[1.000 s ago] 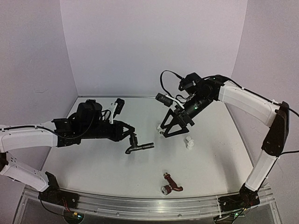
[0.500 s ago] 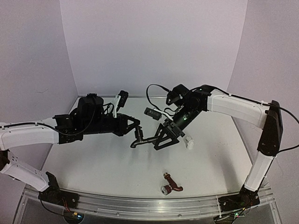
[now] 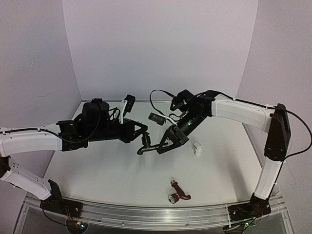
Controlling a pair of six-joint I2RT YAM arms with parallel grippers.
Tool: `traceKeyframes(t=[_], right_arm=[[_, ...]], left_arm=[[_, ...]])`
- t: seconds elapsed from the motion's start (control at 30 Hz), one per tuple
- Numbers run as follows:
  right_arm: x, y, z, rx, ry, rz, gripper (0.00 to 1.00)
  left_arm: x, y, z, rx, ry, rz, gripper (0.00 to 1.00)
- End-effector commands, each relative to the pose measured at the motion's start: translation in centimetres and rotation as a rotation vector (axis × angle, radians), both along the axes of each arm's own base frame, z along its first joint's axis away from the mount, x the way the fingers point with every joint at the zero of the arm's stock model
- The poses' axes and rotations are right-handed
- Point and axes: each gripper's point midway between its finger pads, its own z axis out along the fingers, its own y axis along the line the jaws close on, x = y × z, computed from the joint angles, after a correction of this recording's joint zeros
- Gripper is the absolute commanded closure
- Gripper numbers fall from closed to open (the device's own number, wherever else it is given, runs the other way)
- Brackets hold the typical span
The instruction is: Install the water faucets
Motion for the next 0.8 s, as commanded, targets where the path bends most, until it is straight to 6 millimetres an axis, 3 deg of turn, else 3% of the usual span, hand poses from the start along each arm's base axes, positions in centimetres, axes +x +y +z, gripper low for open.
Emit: traceKeyframes(t=[0.0,0.1,0.23,0.47,0.77], right_arm=[[-0.2,0.5,2.4,0.086,-0.029,0.030,1.00],[-0.5,0.3,3.2,0.111,-0.041,0.042,1.00],[-0.6,0.1,4.0,0.128,-0.075,0.044,1.00],[-1.0,-0.4,6.0,0.177,-0.149,0.055,1.00],[-1.1,-0.7,8.4,0.227,-0.219,0.057,1.00]], left_arm=[[-0.3,0.0,4.9,-0.125,-0.096,-0.008,1.00],[-1.0,0.2,5.0,-0.134,-0.098,-0.032,0.99],[-1.8,0.5,5.2,-0.144,-0.100,-0.063,0.86],[-1.3,1.6,5.2,-0.162,-0.083,-0.002,0.61],[-1.4,1.3,4.2,-0.153,-0.042,-0.009,0.60]])
